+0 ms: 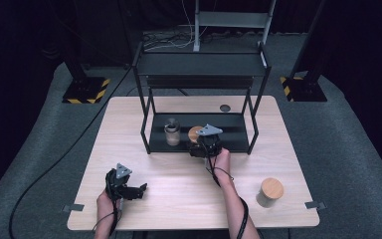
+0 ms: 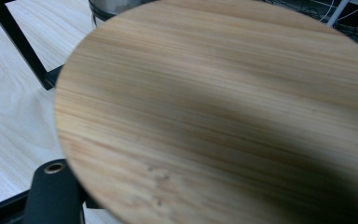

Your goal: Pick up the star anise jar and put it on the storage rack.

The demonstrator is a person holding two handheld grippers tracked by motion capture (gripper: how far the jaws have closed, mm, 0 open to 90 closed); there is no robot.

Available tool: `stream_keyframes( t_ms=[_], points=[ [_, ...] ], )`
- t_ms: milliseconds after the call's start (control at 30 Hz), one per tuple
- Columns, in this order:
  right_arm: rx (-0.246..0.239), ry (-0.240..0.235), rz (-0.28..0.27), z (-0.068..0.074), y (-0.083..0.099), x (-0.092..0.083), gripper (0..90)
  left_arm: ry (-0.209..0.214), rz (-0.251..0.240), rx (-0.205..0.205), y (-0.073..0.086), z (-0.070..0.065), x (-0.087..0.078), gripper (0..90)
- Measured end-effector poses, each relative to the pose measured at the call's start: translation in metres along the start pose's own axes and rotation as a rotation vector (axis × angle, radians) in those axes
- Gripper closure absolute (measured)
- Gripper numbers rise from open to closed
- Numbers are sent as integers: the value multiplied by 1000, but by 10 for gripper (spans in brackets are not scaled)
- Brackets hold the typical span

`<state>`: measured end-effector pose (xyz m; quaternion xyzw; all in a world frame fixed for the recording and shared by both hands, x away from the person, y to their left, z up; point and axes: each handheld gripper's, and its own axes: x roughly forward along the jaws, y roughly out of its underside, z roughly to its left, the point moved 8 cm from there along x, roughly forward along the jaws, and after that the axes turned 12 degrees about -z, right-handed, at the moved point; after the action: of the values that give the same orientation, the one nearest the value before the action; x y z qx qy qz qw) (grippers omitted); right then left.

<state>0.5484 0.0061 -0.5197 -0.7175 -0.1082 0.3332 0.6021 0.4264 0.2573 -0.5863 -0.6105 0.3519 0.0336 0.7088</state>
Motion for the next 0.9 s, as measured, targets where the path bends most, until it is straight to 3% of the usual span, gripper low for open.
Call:
stream_keyframes(
  t_ms=[900],
  points=[
    [6,11,23,-8,-1,12,250,1,1,-1,0,0,0,3]
  ],
)
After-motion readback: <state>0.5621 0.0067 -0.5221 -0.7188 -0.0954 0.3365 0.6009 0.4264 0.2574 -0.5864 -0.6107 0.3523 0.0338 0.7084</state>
